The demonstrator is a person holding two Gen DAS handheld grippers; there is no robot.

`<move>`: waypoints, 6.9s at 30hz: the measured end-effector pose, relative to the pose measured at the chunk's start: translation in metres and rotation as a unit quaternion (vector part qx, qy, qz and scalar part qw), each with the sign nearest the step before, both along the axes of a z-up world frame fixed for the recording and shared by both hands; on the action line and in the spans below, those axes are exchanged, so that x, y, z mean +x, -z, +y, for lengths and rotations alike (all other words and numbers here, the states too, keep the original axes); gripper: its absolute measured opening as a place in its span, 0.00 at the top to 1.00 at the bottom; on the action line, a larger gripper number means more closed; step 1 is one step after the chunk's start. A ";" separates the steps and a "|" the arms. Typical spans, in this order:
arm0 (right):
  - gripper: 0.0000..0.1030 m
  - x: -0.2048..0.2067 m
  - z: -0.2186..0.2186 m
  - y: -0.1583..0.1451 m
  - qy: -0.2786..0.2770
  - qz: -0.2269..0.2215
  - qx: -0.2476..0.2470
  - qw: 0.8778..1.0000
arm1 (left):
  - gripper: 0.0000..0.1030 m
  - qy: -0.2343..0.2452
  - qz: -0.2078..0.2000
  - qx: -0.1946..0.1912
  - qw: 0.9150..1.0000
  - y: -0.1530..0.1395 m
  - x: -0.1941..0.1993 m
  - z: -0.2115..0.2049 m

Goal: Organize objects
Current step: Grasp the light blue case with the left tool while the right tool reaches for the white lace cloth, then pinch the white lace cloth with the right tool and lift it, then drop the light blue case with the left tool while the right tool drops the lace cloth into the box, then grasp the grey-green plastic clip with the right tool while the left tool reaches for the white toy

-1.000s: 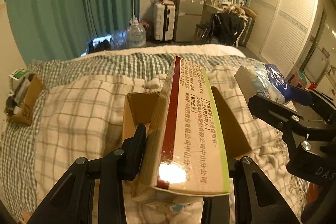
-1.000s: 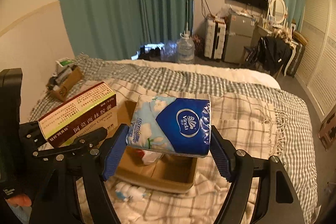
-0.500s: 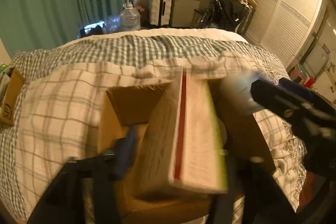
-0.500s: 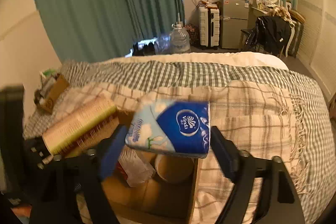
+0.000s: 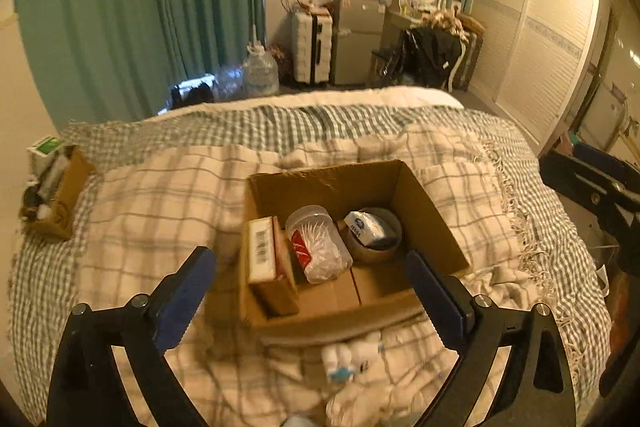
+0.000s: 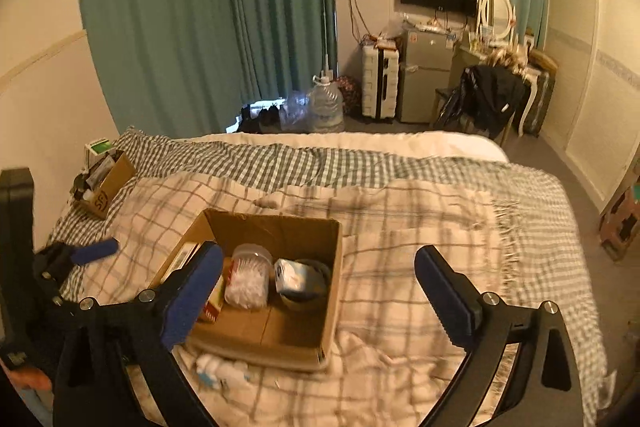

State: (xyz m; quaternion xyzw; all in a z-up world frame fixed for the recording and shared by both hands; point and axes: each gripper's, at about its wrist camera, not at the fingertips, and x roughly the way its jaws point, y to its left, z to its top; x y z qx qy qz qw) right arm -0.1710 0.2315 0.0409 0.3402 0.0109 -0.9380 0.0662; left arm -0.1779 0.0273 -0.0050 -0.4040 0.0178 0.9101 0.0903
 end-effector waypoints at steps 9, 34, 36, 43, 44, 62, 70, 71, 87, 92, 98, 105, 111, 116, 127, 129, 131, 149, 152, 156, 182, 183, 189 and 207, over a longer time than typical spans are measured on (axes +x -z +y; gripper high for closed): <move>0.03 0.086 -0.013 -0.008 -0.013 0.011 0.027 0.999 | 0.00 -0.040 0.030 -0.009 0.999 -0.006 0.079 -0.036; 0.03 0.105 -0.022 0.153 0.001 -0.121 0.011 0.993 | 0.06 -0.085 -0.137 -0.023 0.987 0.195 0.109 -0.051; 0.03 0.102 -0.021 0.155 0.001 -0.125 0.005 0.992 | 0.07 -0.074 -0.138 -0.020 0.987 0.195 0.111 -0.048; 0.03 0.093 -0.027 0.163 0.004 -0.138 0.012 0.990 | 0.25 -0.016 -0.165 -0.066 0.984 0.212 0.108 -0.018; 0.03 0.092 -0.029 0.165 0.006 -0.141 0.016 0.990 | 0.25 -0.012 -0.173 -0.064 0.983 0.216 0.103 -0.017; 0.03 0.077 -0.105 0.183 -0.058 -0.170 0.063 0.982 | 0.50 -0.032 -0.144 0.027 0.989 0.159 0.133 -0.063; 0.65 0.077 -0.110 0.210 -0.078 -0.218 0.048 0.972 | 0.50 -0.037 -0.138 0.036 0.989 0.147 0.131 -0.075; 0.73 0.078 -0.109 0.206 -0.077 -0.212 0.047 0.973 | 0.50 -0.036 -0.136 0.038 0.989 0.144 0.133 -0.074; 0.97 0.134 -0.057 0.073 -0.069 -0.046 -0.007 0.997 | 0.50 -0.012 -0.040 0.060 0.997 0.038 0.139 -0.032; 0.94 0.128 -0.054 0.078 -0.075 -0.059 0.012 0.995 | 0.50 -0.024 -0.027 0.055 0.998 0.029 0.134 -0.035; 0.37 0.109 -0.079 0.131 -0.097 -0.111 0.019 0.989 | 0.50 -0.050 -0.043 0.026 0.998 0.059 0.124 -0.050; 0.37 0.079 -0.105 0.189 -0.109 -0.188 0.052 0.975 | 0.50 -0.070 -0.088 0.018 0.993 0.107 0.109 -0.072; 0.90 0.060 -0.114 0.210 -0.121 -0.228 0.058 0.964 | 0.50 -0.073 -0.104 0.024 0.992 0.119 0.098 -0.083; 0.99 0.062 -0.103 0.193 -0.109 -0.199 0.039 0.973 | 0.50 -0.067 -0.101 0.026 0.992 0.114 0.090 -0.085; 0.99 0.050 -0.070 0.064 -0.097 -0.075 0.015 0.992 | 0.50 -0.040 -0.062 0.034 0.997 0.062 0.055 -0.061; 0.99 0.041 -0.067 0.044 -0.095 -0.057 0.015 0.994 | 0.50 -0.030 -0.047 0.039 0.998 0.043 0.042 -0.052; 0.99 0.031 -0.063 0.026 -0.091 -0.040 0.016 0.995 | 0.50 -0.023 -0.032 0.039 0.998 0.026 0.026 -0.041; 0.99 -0.114 -0.030 0.097 -0.063 -0.090 0.012 0.994 | 0.50 0.010 -0.048 -0.007 0.999 0.085 -0.112 0.032; 0.99 -0.120 -0.026 0.112 -0.064 -0.099 0.006 0.993 | 0.50 0.015 -0.060 -0.003 0.998 0.100 -0.117 0.033; 0.98 -0.115 -0.022 0.109 -0.058 -0.089 0.005 0.994 | 0.47 0.016 -0.071 0.030 0.997 0.100 -0.115 0.030; 0.16 0.121 -0.028 -0.036 -0.061 0.049 0.063 0.995 | 0.00 -0.034 0.068 -0.013 0.997 -0.037 0.111 -0.038; 0.16 0.127 -0.029 -0.027 -0.063 0.045 0.068 0.995 | 0.00 -0.042 0.064 -0.015 0.997 -0.028 0.119 -0.042; 0.16 0.147 -0.045 0.042 -0.097 0.007 0.088 0.991 | 0.00 -0.088 0.038 -0.016 0.995 0.030 0.146 -0.058; 0.16 0.130 -0.111 0.213 -0.211 -0.173 0.190 0.943 | 0.00 -0.113 -0.079 -0.024 0.990 0.145 0.146 -0.081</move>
